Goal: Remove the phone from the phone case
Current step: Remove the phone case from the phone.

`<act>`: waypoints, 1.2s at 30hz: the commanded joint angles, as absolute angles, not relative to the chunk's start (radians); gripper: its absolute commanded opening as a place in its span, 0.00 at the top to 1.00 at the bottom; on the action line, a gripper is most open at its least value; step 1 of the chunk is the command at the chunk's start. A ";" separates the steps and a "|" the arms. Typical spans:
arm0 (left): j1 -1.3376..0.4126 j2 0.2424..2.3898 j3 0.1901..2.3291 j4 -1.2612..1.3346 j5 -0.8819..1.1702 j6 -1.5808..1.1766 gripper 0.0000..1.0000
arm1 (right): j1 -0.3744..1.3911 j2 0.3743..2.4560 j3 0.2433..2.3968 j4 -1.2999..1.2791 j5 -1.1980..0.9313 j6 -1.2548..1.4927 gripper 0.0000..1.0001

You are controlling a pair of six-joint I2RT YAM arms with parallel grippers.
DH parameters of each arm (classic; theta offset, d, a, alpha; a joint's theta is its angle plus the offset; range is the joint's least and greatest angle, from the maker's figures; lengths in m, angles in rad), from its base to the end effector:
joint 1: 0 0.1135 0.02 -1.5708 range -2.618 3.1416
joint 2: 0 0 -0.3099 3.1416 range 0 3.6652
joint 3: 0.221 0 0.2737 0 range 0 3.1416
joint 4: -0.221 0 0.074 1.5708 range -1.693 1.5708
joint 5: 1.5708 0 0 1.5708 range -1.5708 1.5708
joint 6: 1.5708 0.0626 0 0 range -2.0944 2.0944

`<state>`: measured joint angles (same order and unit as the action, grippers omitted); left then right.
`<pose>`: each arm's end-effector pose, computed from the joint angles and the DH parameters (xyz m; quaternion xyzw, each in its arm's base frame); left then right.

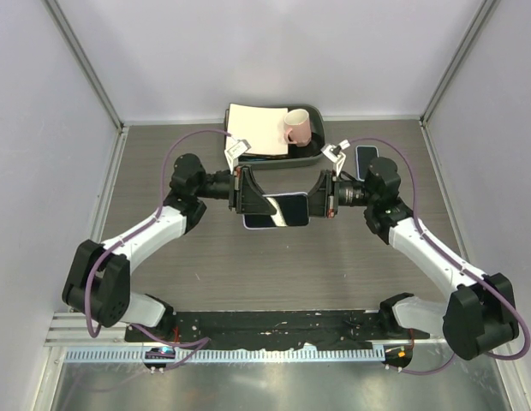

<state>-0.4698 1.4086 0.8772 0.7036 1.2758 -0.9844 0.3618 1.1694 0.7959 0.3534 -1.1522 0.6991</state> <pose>0.2595 -0.1989 0.3515 0.3092 0.6160 -0.6950 0.2045 0.2312 0.1487 0.3552 -0.2754 0.6544 0.6326 0.3095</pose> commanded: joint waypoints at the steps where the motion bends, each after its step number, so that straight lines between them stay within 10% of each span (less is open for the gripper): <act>1: -0.457 1.407 0.897 0.772 1.127 -0.931 0.64 | 0.374 1.186 0.758 0.483 -1.212 0.828 0.99; 13: -0.454 1.417 0.946 0.675 1.160 -0.829 0.40 | 0.351 1.206 0.732 0.517 -1.184 0.865 0.99; 26: -0.471 1.405 1.302 -0.190 0.896 -0.062 0.00 | 0.311 1.249 0.755 0.333 -1.075 0.755 0.99; 36: -0.638 1.397 1.312 -0.436 0.664 0.333 0.00 | 0.299 1.308 0.805 0.252 -1.080 0.727 0.99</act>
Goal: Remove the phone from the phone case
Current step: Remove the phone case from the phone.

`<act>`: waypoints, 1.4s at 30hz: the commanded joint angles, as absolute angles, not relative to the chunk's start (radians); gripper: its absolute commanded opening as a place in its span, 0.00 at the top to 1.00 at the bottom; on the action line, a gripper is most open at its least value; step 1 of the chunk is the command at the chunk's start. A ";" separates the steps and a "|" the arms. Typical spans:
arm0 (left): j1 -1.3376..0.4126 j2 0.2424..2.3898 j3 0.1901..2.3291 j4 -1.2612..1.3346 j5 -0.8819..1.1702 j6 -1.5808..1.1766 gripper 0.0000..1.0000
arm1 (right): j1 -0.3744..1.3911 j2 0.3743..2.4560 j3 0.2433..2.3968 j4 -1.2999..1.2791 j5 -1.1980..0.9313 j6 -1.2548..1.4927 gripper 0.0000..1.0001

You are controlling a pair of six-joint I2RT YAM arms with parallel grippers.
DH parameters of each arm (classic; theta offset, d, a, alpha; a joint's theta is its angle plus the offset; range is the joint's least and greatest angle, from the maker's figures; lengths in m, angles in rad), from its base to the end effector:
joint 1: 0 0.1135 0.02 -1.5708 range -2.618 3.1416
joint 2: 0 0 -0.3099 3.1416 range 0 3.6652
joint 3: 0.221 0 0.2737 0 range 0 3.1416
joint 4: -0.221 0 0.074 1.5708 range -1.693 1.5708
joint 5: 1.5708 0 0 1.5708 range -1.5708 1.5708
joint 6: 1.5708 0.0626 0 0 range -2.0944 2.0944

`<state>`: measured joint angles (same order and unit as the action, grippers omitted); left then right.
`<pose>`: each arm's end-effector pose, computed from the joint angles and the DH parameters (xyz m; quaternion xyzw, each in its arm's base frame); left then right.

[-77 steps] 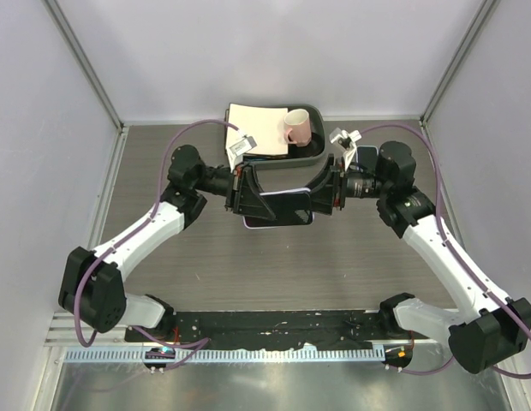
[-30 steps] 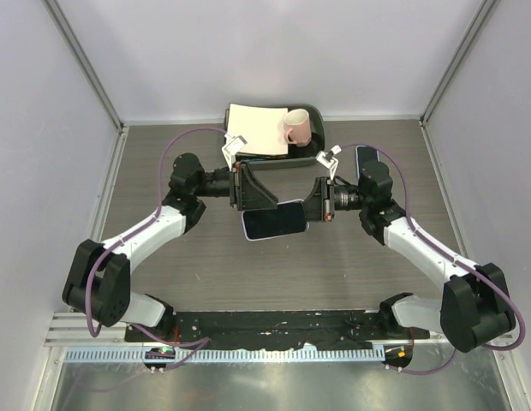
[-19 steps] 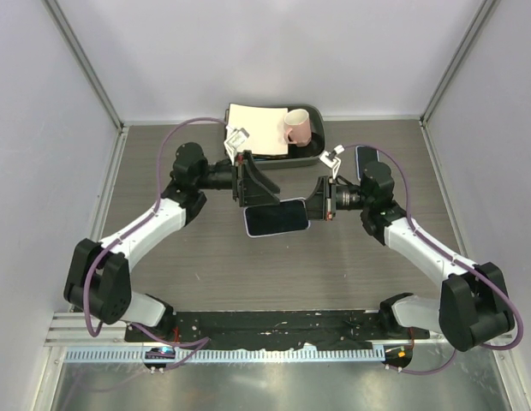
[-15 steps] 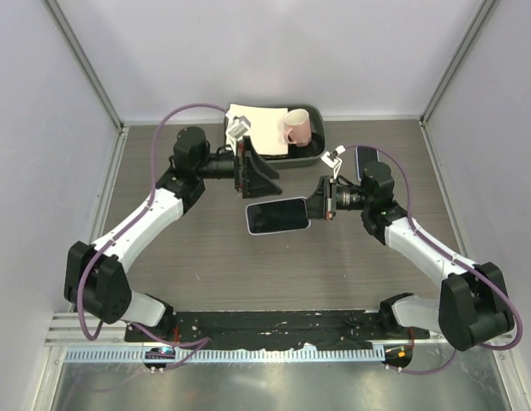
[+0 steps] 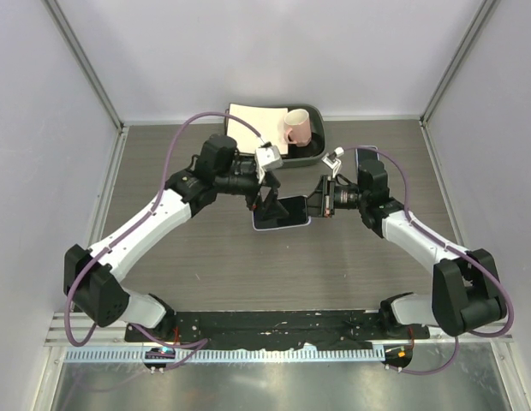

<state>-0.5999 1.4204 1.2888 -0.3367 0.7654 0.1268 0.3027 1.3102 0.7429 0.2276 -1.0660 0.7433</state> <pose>0.2665 -0.2348 0.3906 0.4637 0.6691 -0.4231 0.3978 0.2661 0.1405 0.2853 -0.1326 0.7503 0.6078 0.2236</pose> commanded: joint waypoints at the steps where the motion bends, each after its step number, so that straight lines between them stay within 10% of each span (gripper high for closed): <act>1: -0.647 1.404 1.313 -0.439 0.652 0.348 0.00 | 0.301 1.315 0.805 0.245 -1.081 0.720 0.99; 42: -0.749 1.641 1.289 -0.402 0.611 0.574 0.00 | 0.301 1.552 0.861 0.198 -1.106 0.661 0.99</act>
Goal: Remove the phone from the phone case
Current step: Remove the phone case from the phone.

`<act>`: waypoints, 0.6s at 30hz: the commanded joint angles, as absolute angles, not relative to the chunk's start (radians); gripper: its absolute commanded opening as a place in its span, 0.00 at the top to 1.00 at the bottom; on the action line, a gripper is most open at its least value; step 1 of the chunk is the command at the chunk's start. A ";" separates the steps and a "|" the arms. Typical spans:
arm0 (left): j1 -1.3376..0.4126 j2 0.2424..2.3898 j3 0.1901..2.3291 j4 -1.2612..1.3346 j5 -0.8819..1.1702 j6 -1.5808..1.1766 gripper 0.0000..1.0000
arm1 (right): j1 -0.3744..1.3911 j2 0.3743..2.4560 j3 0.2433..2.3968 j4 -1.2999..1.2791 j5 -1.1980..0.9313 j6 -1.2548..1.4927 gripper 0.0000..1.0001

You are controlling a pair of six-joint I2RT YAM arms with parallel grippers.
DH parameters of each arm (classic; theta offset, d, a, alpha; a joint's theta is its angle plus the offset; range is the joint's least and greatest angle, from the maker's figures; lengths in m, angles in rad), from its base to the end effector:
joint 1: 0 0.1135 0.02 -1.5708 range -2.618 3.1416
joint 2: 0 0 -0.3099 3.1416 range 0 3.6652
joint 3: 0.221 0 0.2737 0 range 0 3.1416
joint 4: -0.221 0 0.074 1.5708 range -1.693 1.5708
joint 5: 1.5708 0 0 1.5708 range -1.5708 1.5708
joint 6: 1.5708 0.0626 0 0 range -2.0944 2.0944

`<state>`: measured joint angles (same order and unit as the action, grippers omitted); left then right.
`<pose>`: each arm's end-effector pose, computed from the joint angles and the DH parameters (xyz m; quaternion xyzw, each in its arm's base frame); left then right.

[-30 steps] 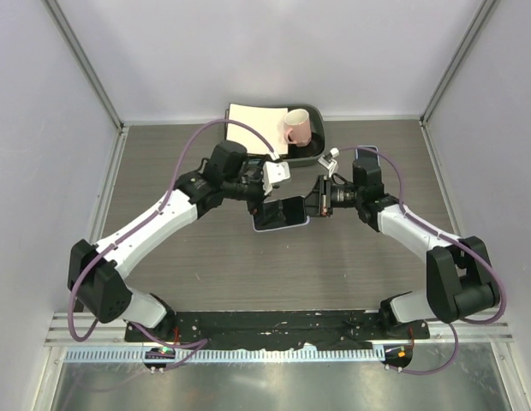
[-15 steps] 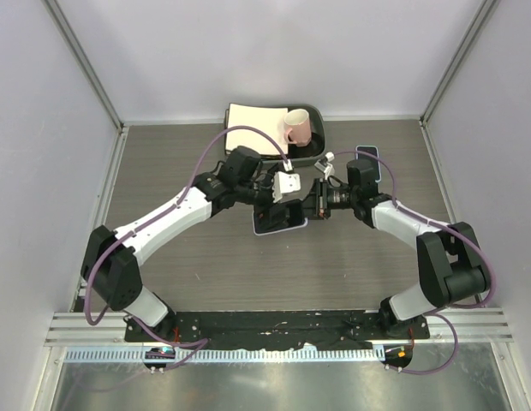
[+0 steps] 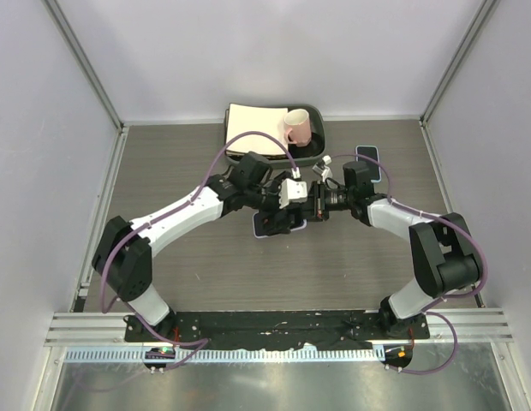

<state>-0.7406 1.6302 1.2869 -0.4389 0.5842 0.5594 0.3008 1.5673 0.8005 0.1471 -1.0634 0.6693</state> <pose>0.2716 -0.2951 0.3005 0.6232 0.6369 -0.2981 0.3423 0.3065 0.1524 0.2207 -0.0878 0.7959 0.5827 0.1389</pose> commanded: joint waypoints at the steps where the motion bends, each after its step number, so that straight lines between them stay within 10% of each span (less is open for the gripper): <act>1: -0.749 1.643 1.289 -0.402 0.618 0.574 0.00 | 0.301 1.551 0.859 0.198 -1.108 0.661 0.99; 12: -0.750 1.637 1.269 -0.371 0.609 0.535 0.20 | 0.301 1.546 0.853 0.190 -1.092 0.644 0.99; 18: -0.749 1.629 1.278 -0.351 0.626 0.479 0.15 | 0.301 1.549 0.857 0.164 -1.069 0.626 0.99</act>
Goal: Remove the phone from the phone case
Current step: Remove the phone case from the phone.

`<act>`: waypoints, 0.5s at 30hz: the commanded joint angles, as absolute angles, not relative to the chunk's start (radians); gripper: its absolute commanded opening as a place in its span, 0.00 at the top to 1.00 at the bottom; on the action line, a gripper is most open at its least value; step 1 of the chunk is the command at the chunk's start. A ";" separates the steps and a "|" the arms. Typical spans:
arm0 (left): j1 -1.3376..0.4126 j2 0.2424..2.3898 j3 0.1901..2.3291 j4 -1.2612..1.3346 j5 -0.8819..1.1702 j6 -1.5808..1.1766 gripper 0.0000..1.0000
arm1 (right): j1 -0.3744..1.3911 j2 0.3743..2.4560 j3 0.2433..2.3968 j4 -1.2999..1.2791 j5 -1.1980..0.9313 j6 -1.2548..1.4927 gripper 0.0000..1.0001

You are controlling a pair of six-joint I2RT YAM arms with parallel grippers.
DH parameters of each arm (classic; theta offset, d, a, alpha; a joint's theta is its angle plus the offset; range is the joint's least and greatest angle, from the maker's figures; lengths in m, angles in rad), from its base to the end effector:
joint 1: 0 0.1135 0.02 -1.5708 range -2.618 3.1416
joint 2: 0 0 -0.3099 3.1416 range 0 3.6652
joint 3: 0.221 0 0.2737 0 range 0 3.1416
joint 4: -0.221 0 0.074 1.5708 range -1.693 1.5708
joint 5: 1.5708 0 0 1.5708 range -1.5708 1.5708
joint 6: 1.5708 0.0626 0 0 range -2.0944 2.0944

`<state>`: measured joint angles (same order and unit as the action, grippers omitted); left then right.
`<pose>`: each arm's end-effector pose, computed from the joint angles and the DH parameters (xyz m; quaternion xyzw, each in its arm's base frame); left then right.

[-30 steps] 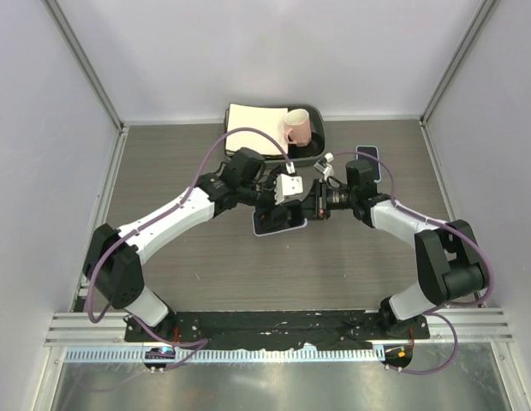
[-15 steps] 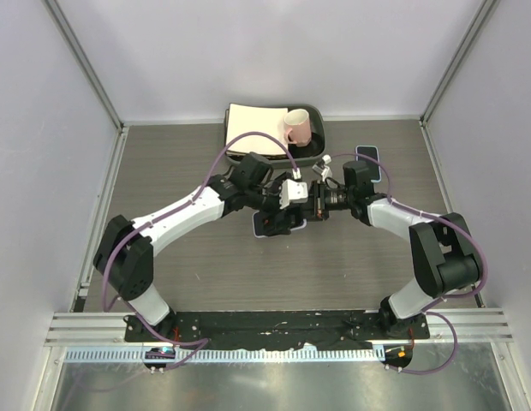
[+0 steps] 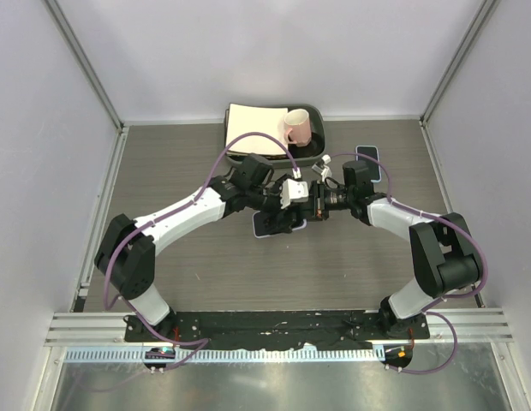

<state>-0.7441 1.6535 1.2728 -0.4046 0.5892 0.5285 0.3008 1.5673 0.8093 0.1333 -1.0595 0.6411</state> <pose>0.2744 -0.2999 0.2897 0.6147 0.6450 -0.3061 0.3353 0.3076 0.1526 0.2222 -0.0968 0.7961 0.5792 0.1463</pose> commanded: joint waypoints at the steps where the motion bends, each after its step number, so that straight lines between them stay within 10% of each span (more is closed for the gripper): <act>1: -0.750 1.629 1.281 -0.351 0.630 0.471 0.13 | 0.301 1.549 0.859 0.164 -1.068 0.624 0.99; 15: -0.769 1.640 1.287 -0.321 0.600 0.419 0.17 | 0.301 1.545 0.857 0.143 -1.042 0.606 0.99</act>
<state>-0.7486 1.6535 1.2728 -0.3801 0.5915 0.4431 0.3008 1.5673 0.8101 0.1165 -1.0382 0.6224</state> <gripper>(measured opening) 0.868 0.181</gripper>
